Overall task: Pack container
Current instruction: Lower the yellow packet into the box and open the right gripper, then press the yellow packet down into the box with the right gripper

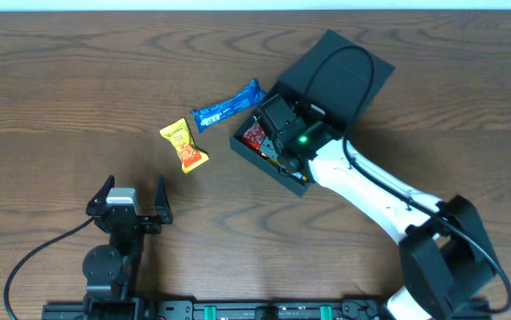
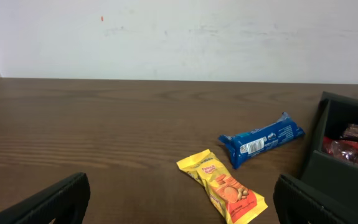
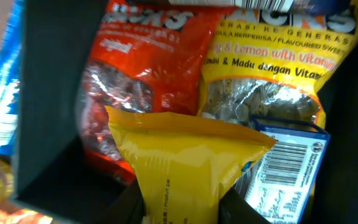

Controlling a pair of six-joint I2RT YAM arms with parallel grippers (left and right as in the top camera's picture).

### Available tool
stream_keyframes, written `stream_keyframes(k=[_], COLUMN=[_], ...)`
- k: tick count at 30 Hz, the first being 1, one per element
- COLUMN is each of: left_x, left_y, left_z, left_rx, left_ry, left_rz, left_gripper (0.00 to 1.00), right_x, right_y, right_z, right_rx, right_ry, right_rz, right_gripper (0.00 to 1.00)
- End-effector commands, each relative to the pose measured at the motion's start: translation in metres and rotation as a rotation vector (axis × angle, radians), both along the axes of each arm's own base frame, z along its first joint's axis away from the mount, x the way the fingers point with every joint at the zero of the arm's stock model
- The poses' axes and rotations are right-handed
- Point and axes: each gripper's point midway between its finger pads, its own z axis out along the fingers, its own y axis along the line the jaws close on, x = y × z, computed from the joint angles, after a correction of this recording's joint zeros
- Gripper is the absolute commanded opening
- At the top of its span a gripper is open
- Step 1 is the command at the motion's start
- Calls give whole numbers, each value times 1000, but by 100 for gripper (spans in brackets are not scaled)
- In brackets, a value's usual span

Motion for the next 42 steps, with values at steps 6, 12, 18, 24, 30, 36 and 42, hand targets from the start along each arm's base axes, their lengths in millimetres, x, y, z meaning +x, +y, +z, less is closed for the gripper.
stream_keyframes(k=[6,12,18,24,30,36,42], left_x=[-1,-1,-1,-1,-1,-1,-1], left_y=[-1,-1,-1,-1,-1,-1,-1], left_z=[-17,-17,-17,-17,-17,-17,-17], left_rx=[0,0,0,0,0,0,0], left_ry=[55,55,55,55,55,55,55], left_rz=[-9,-9,-9,-9,-9,-9,-9], left_gripper=[95,95,95,95,95,95,95], right_x=[4,6,7,8,12,15,-1], right_y=[-2,-4,-8,-19,-16,-16,-21], right_z=[-14,-13,-12,-12,-10,16,46], right_rx=[-24,-32,-52,-108,-94,-67,-56], right_ry=[19,10,0,-14,-31,-88,-103], right_rz=[-37,-43,-50,-70,-71,-61,-43], right_gripper=[36,43,48,46,44,51,12])
